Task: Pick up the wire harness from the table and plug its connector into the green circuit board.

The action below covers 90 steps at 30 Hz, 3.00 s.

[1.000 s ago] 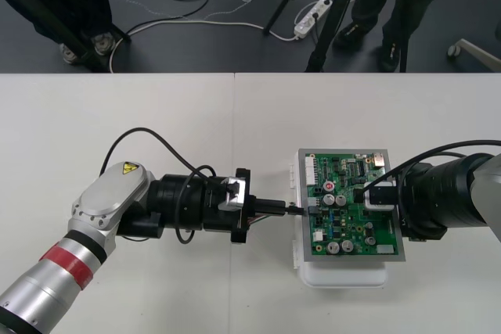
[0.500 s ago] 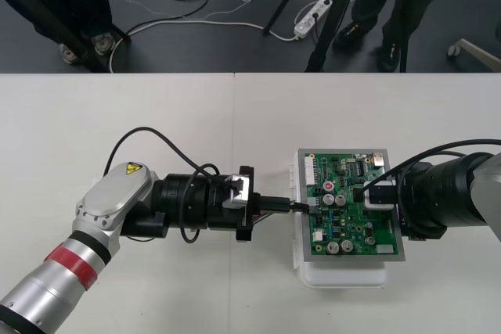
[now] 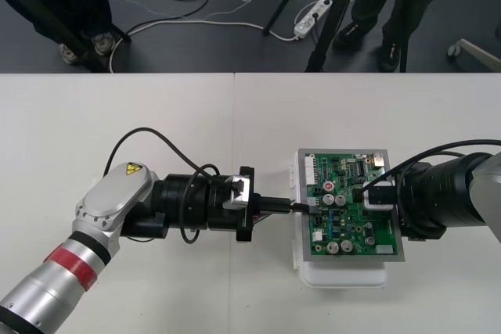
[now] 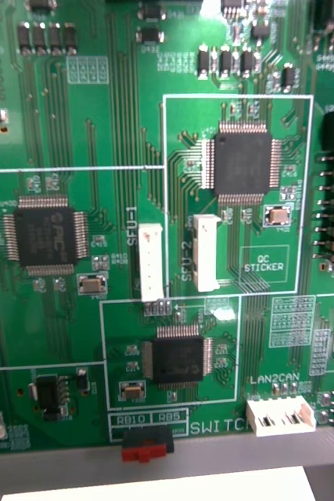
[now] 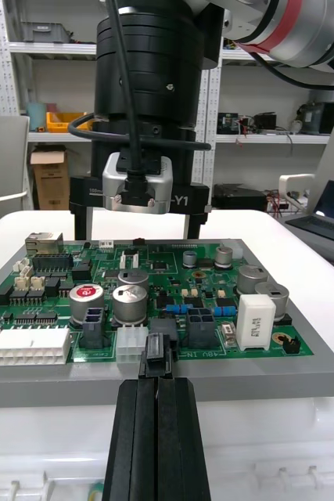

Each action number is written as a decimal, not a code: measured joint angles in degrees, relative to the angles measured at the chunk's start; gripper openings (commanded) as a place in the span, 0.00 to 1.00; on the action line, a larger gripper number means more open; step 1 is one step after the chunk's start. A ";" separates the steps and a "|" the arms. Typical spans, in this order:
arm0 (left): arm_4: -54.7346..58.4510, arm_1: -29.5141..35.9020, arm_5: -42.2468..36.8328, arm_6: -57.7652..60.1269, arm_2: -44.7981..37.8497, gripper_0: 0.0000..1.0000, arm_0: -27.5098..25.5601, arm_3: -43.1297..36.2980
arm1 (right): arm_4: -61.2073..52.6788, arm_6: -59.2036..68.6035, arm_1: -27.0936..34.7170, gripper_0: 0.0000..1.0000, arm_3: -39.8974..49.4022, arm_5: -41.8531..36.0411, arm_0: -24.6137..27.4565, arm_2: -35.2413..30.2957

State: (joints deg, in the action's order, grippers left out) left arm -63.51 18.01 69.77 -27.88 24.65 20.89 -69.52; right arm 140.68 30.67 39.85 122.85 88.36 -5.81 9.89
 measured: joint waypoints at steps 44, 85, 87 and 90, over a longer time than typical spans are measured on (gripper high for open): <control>-1.04 1.29 -1.51 -0.02 0.00 0.00 -1.17 -2.50 | -0.01 0.00 0.00 1.00 0.00 0.04 -0.21 0.12; -1.04 1.27 -2.35 -0.03 0.82 0.00 -1.29 -2.96 | 0.05 0.00 0.00 1.00 0.00 0.03 -0.33 0.12; -1.04 1.26 -2.46 -0.03 0.82 0.00 -1.29 -3.11 | 0.05 0.00 0.00 1.00 0.00 0.03 -0.33 0.12; -1.04 1.26 -2.55 -0.03 0.82 0.00 -1.30 -3.50 | 0.05 0.00 0.00 1.00 0.00 0.03 -0.33 0.12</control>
State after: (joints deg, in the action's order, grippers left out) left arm -64.56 19.27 67.22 -27.91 25.47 19.59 -73.02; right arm 140.74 30.67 39.85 122.84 88.39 -6.14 10.01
